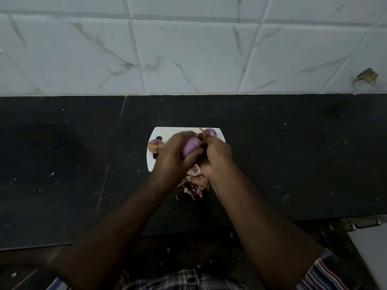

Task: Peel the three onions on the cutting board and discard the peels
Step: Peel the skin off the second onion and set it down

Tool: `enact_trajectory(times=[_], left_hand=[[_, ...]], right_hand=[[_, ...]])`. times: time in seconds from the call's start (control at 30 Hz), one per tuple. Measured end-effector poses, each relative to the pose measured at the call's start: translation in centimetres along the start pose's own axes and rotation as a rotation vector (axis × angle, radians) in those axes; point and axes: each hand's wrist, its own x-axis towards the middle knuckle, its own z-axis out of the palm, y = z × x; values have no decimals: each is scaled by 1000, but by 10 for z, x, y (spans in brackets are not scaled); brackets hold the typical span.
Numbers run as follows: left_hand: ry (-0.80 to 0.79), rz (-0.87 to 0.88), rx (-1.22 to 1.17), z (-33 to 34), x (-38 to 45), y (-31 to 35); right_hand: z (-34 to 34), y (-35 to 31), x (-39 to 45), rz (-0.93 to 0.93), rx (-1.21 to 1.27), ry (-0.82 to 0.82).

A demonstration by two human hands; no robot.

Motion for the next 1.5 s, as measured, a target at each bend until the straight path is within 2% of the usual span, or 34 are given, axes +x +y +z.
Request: enact_trajectory(times=[0.1, 0.23, 0.33, 0.4, 0.5, 0.57, 0.67, 0.77, 0.83, 0.9, 0.97, 1.03, 1.1, 1.2, 1.37, 1.5], left_hand=[[-36, 128, 8, 2, 0, -9], [8, 58, -44, -4, -2, -24], [-63, 45, -49, -5, -5, -32], [-149, -98, -87, -6, -6, -31], [-215, -350, -280, -11, -3, -27], [-217, -411, -331, -12, 0, -26], [-224, -348, -257, -11, 2, -30], [-228, -162, -72, -10, -1, -38], [-209, -43, 48, -9, -3, -40], [-168, 46, 146, -6, -4, -40], [-137, 89, 223, -3, -4, -40], [-122, 77, 251, -1, -3, -40], [-108, 40, 235, -1, 0, -40], [-129, -52, 149, -5, 5, -39], [-187, -110, -23, -8, 3, -44], [-219, -79, 1, -13, 4, -51]], right_hand=[[-2, -8, 5, -92, -9, -63], [-15, -11, 12, -118, -221, -137], [-19, -5, 11, -125, -339, -195], [-20, -3, 13, -195, -390, -147], [-20, 0, 17, -278, -459, -95], [-20, 3, 20, -265, -430, -75], [-19, 7, 21, -144, -271, -63], [-19, 13, 25, -46, -151, -51], [-18, 18, 27, -43, -103, -38], [-16, 20, 29, -101, -164, 15], [-16, 22, 35, -248, -411, 105], [-13, 21, 38, -413, -622, 123], [-12, 22, 37, -481, -685, 106], [-18, 24, 36, -456, -614, 84], [-24, 26, 38, -349, -498, 83], [-25, 26, 34, -234, -560, -105]])
